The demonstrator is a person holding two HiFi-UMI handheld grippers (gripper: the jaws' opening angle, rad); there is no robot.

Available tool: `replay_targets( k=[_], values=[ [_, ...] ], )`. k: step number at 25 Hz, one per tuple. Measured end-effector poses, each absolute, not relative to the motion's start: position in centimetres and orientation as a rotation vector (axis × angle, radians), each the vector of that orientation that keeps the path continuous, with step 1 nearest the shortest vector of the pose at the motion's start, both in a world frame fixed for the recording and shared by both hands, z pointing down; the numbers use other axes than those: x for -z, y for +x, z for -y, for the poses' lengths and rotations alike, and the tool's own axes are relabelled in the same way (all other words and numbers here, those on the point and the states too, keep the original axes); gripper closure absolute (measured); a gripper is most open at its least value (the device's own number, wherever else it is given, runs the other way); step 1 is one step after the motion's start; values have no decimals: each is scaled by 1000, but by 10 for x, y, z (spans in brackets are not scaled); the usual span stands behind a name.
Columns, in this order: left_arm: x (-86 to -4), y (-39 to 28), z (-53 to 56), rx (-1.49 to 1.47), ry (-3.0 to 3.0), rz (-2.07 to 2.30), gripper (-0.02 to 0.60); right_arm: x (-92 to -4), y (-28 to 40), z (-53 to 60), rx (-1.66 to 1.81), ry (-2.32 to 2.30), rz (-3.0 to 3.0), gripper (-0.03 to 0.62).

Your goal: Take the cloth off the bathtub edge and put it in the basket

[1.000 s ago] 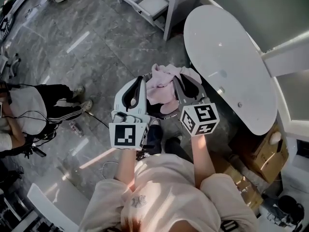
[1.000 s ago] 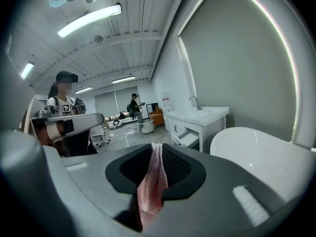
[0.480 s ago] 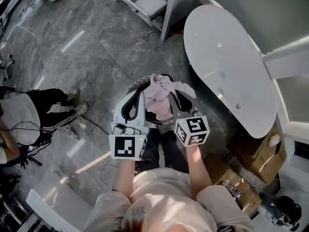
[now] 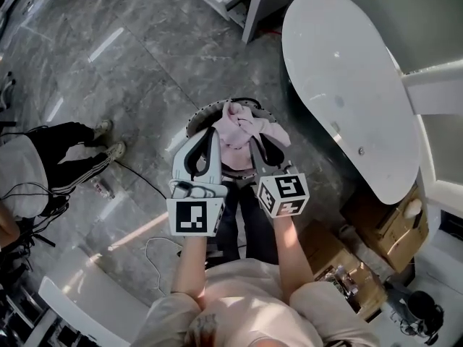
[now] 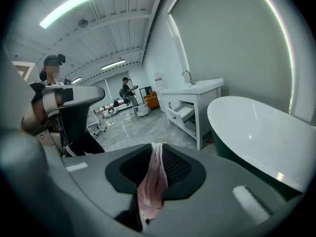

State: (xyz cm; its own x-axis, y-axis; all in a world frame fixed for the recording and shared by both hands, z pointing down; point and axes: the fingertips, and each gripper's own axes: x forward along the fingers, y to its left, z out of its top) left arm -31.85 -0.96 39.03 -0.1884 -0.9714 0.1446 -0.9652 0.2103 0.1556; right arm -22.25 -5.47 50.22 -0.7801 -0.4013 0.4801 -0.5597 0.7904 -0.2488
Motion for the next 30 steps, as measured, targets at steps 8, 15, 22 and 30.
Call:
replay_targets(
  k=[8, 15, 22, 30],
  values=[
    [-441, -323, 17, 16, 1800, 2283, 580, -556, -222, 58, -578, 726, 2514, 529],
    [-486, -327, 28, 28, 1740, 2280, 580, -604, -221, 66, -617, 761, 2485, 530],
    [-535, -330, 18, -4, 1668, 2246, 580, -644, -222, 59, -680, 782, 2461, 530],
    [-581, -335, 8, -36, 1643, 2245, 580, -714, -229, 42, -689, 726, 2380, 530]
  ],
)
